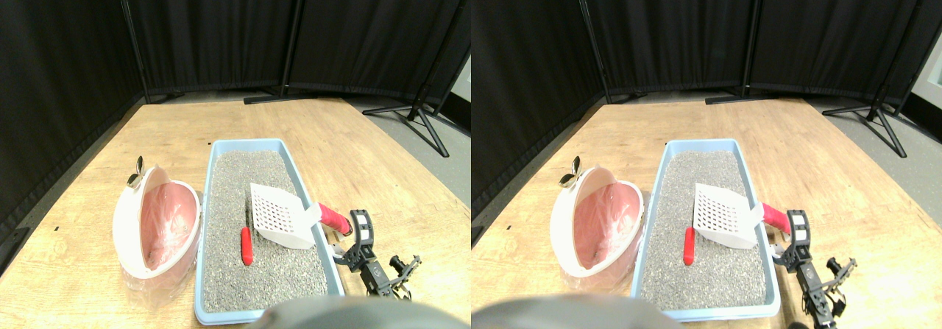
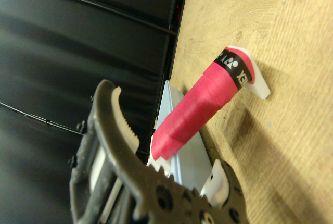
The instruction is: Scoop (unimanual)
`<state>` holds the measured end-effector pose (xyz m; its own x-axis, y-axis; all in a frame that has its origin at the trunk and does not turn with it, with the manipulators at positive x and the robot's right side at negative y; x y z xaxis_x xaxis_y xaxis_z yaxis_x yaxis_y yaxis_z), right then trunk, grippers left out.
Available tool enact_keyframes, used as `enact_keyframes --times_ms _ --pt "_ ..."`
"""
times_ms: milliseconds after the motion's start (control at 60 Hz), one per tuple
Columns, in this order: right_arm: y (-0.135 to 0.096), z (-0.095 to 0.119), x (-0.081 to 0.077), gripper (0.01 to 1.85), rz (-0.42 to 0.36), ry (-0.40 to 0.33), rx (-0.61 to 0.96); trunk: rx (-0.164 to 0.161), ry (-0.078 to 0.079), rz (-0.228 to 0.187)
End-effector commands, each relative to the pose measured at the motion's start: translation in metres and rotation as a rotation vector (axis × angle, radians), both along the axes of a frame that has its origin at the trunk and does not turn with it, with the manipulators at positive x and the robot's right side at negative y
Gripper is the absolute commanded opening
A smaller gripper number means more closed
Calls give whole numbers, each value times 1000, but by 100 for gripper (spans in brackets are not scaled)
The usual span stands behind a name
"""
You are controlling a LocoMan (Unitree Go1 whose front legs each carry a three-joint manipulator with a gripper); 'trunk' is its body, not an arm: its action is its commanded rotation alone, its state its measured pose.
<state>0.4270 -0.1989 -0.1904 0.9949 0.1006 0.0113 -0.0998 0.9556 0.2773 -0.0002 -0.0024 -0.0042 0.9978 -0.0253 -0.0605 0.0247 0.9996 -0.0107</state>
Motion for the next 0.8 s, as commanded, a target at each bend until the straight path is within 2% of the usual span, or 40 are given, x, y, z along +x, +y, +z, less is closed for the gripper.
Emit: enact_keyframes --times_ms 17,50,67,517,800 --pt "-1 1 4 96 -3 -24 7 -10 0 9" --pt "-1 1 5 95 -1 -20 7 -10 0 9" --pt "-1 1 6 95 0 -18 9 -9 6 11" --pt "-4 -13 32 95 -22 50 81 -2 9 6" --pt "-2 -16 43 98 -35 85 101 -4 18 2"
